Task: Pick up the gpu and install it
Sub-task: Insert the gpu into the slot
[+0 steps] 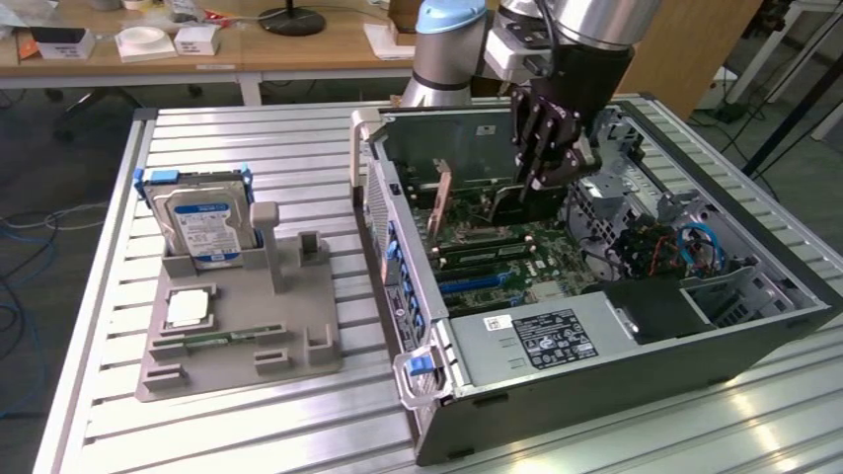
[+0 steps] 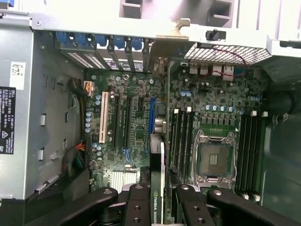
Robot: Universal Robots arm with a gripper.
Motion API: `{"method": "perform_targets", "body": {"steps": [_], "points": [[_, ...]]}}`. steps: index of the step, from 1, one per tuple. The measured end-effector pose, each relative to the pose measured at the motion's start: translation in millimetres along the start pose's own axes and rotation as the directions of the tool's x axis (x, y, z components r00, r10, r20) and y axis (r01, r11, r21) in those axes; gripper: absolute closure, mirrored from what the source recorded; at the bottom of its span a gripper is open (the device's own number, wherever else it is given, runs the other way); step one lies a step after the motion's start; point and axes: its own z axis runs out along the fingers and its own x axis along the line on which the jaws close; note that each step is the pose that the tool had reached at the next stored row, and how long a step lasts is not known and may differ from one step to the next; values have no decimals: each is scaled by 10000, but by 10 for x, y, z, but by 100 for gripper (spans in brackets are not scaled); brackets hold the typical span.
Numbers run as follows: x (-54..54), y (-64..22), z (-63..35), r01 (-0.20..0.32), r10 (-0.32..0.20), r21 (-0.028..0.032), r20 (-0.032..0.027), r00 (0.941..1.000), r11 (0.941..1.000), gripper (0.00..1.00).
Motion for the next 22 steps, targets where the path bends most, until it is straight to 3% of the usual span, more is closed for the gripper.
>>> {"method": "perform_targets", "body": {"steps": [7, 16, 22], "points": [[4, 7, 111, -4, 4, 53, -2, 10000, 10000, 74], [7, 8, 249, -485, 485, 177, 9, 9988, 9987, 74], [9, 17, 324, -484, 485, 238, -47, 9988, 9985, 74]]}}
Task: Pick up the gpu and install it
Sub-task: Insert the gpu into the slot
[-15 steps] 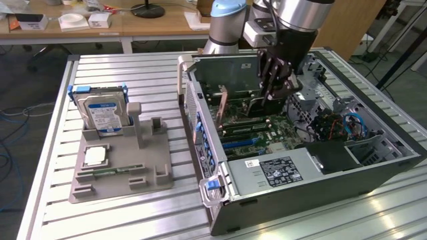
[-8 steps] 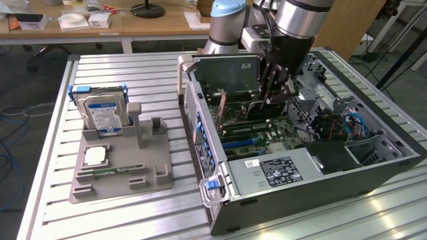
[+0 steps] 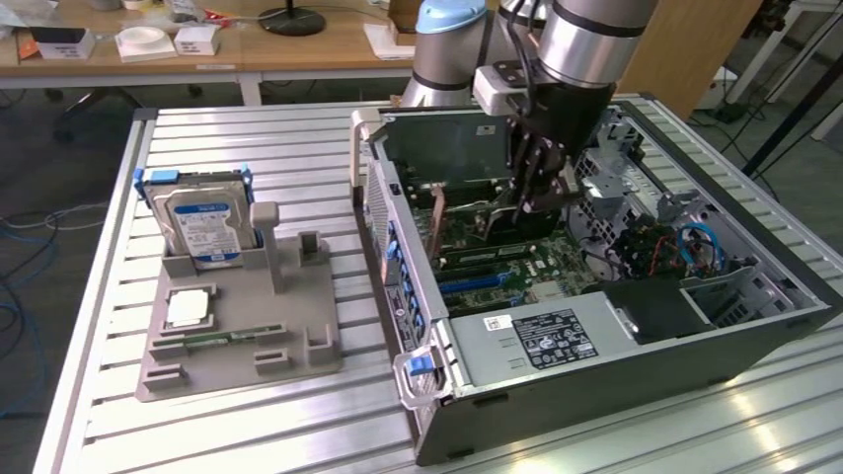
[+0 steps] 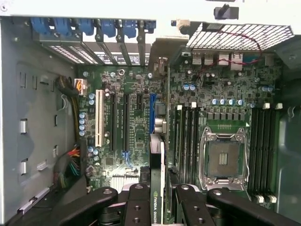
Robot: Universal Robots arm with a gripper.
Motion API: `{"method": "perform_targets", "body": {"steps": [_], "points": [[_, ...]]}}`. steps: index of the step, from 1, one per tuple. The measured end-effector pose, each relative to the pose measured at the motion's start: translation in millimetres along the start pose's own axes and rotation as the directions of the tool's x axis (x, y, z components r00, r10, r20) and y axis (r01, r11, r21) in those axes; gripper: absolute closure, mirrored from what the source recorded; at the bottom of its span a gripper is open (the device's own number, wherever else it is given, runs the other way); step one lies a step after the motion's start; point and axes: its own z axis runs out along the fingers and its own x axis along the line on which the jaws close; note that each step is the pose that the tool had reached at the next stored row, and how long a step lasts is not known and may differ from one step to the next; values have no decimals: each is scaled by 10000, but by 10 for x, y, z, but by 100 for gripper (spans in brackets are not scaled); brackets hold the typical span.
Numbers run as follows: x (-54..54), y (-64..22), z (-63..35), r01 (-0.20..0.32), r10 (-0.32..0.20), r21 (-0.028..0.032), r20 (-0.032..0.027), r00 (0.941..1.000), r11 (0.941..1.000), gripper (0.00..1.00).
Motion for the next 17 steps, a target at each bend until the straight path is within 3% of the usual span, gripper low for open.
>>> {"method": "perform_targets", "body": {"steps": [11, 17], "points": [[3, 57, 192, 2, -2, 135, -10, 10000, 9999, 74], [4, 78, 246, 4, -4, 166, -15, 10000, 9999, 74]]}}
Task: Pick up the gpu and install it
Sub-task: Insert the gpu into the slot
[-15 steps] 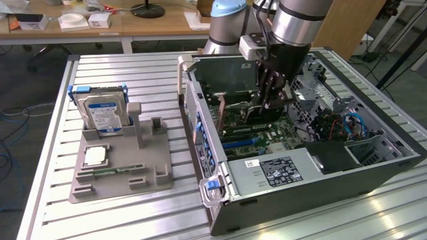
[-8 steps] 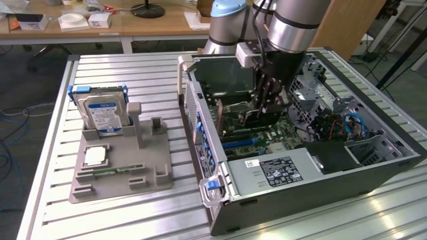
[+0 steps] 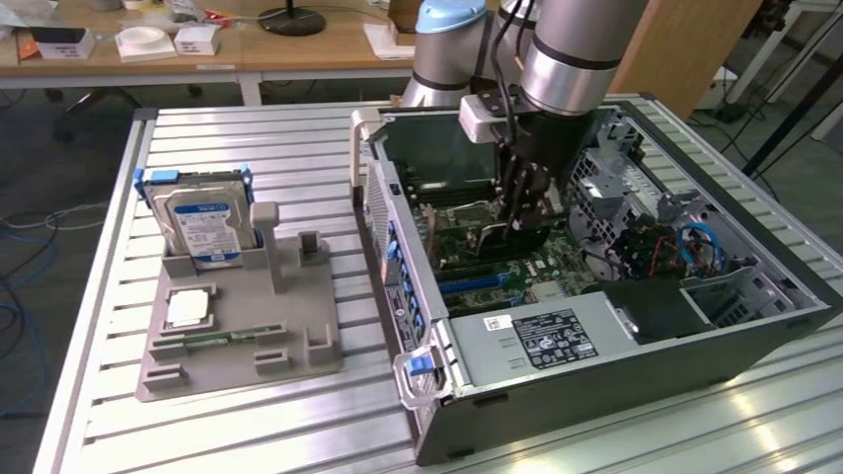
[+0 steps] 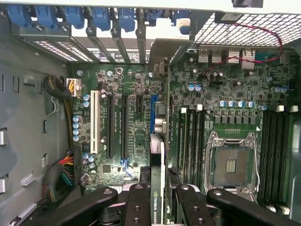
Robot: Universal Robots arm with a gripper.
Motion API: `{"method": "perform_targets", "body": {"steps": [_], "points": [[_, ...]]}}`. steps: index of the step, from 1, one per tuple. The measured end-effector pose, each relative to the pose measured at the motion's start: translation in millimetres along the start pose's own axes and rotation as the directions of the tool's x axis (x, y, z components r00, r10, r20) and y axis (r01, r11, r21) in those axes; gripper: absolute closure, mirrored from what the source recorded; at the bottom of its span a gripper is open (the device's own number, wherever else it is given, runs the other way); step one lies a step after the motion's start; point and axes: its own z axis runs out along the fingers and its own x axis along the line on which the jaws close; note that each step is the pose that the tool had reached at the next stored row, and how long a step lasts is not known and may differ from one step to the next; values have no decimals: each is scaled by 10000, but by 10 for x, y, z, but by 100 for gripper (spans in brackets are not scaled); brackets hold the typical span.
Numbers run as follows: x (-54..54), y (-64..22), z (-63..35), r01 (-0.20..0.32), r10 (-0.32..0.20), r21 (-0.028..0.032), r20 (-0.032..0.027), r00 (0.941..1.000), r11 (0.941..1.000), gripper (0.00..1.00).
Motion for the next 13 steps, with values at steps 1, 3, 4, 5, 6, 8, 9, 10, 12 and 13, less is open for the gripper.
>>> {"method": "perform_targets", "body": {"steps": [1, 3, 4, 5, 6, 8, 9, 10, 12, 13], "points": [[0, 0, 0, 0, 0, 0, -1, 10000, 10000, 74], [0, 0, 0, 0, 0, 0, -1, 10000, 10000, 74], [0, 1, 2, -1, 1, 1, 1, 10000, 10000, 74], [-1, 1, 9, -1, 1, 3, 6, 10000, 10000, 74], [0, 2, 19, -8, 8, 3, 4, 10000, 10000, 74], [0, 3, 39, -23, 23, 3, 1, 10000, 10000, 74], [0, 4, 53, -30, 30, 5, 1, 10000, 10000, 74], [1, 5, 69, -37, 37, 7, 0, 10000, 10000, 74], [1, 6, 106, -47, 47, 10, -1, 10000, 10000, 74], [1, 10, 119, -53, 53, 11, -2, 10000, 10000, 74]]}}
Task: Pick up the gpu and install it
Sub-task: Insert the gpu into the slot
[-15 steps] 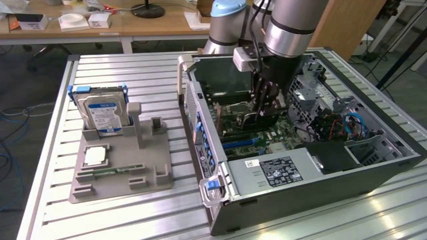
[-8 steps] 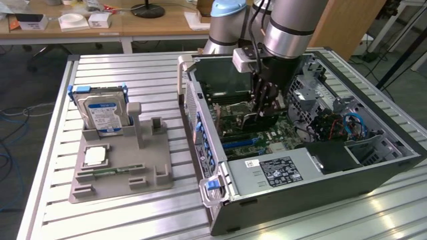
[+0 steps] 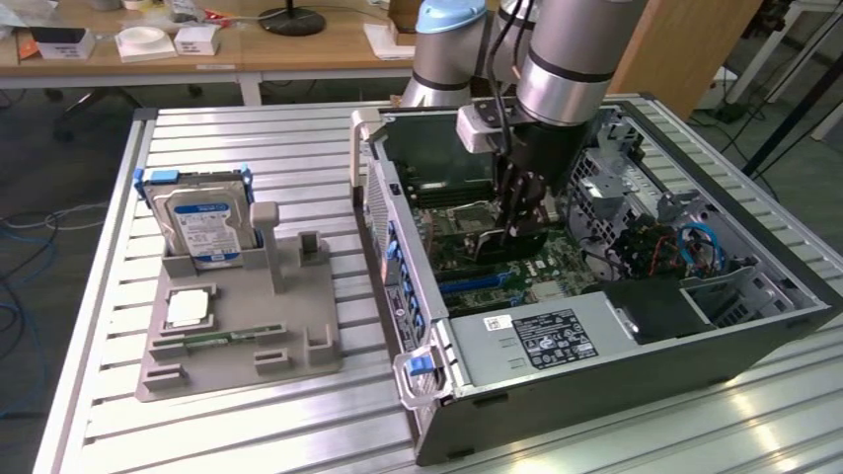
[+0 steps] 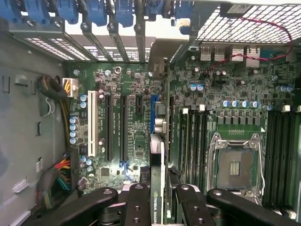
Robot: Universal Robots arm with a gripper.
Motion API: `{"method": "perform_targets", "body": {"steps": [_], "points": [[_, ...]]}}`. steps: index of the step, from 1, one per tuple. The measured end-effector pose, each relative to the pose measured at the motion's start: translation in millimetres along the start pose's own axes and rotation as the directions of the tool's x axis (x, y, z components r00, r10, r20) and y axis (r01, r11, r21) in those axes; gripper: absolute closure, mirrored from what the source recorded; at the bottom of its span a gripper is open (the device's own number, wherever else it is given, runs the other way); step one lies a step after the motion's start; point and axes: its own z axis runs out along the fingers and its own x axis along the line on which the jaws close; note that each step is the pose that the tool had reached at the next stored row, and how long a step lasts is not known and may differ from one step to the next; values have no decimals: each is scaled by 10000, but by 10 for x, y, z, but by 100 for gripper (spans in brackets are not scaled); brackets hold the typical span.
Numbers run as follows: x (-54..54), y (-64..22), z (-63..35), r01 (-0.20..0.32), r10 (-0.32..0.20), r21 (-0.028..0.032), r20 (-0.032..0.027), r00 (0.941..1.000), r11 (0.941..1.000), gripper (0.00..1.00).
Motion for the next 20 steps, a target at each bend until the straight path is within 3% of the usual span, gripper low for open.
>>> {"method": "perform_targets", "body": {"steps": [7, 20], "points": [[2, 95, 89, -2, 2, 27, -24, 10000, 10000, 74], [3, 115, 183, -1, 2, 33, -28, 10000, 10000, 74]]}}
